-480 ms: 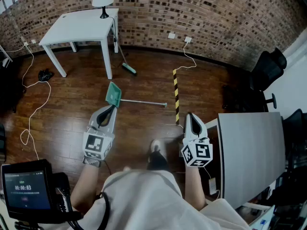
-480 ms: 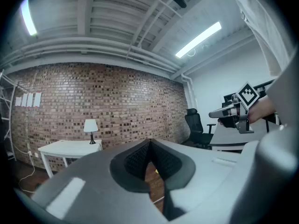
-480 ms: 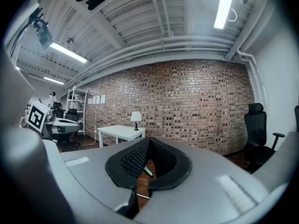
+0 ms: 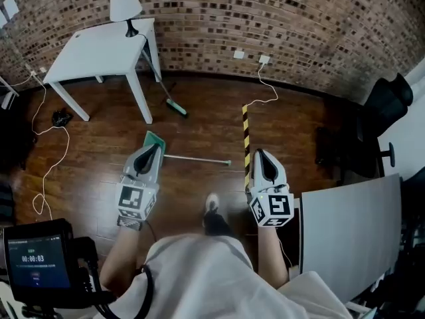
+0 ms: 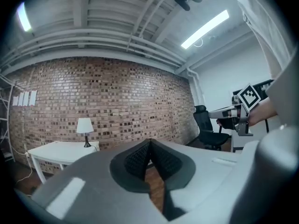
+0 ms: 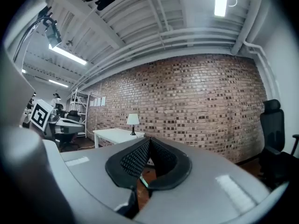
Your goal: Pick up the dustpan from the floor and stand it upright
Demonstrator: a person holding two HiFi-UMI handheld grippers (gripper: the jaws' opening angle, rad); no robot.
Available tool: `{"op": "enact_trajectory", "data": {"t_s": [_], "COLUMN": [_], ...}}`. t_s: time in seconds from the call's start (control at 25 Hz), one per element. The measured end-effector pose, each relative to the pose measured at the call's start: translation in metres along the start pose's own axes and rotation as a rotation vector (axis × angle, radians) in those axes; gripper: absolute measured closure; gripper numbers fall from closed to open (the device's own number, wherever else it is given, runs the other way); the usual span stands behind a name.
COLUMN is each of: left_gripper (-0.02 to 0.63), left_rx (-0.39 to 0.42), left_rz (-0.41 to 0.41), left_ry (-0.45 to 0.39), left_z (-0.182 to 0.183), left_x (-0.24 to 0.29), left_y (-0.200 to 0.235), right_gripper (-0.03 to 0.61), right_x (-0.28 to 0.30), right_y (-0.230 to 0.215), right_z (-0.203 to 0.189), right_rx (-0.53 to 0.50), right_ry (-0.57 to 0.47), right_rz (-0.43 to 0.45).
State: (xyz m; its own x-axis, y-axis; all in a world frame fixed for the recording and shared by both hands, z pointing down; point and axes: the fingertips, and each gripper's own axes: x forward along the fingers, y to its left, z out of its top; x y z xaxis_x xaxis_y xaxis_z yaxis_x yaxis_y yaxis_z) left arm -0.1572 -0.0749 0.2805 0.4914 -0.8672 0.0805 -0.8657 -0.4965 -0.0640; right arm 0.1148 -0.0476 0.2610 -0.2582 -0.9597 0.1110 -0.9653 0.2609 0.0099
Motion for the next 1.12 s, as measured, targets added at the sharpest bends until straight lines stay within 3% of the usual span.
{"op": "enact_trajectory", "data": {"t_s": [0.28,0.68,0.92,1.12], "left_gripper": [0.612,0.612,0.612,0.612], "left_rx": [0.018,0.008,0.025,0.017], "left_rz": [0.023,-0.006,-0.033,-0.096], "left_ry": [-0.014,0.031,0.023,0.065], "left_z": [0.032,0.024,0.016,-0.026], "left_x": [0.126,0.197,0.212,0.226], "left_y": [-0.001,0.039,0.068,0.073], "right_gripper": [0.564,0.558,0.543,0.518], "right_x": [0.101,0.173,0.192,0.198], "right_y": [-0.084,-0.108,-0.104,-0.116], "right_z": [0.030,0.036,0.009,-0.057], "right_rx": [0.013,0.035,0.028,0.100], "right_ry": [-0.036,-0.012,0.042,0.141], "right_rz": [0.051,0.032,0.004,-0.041]}}
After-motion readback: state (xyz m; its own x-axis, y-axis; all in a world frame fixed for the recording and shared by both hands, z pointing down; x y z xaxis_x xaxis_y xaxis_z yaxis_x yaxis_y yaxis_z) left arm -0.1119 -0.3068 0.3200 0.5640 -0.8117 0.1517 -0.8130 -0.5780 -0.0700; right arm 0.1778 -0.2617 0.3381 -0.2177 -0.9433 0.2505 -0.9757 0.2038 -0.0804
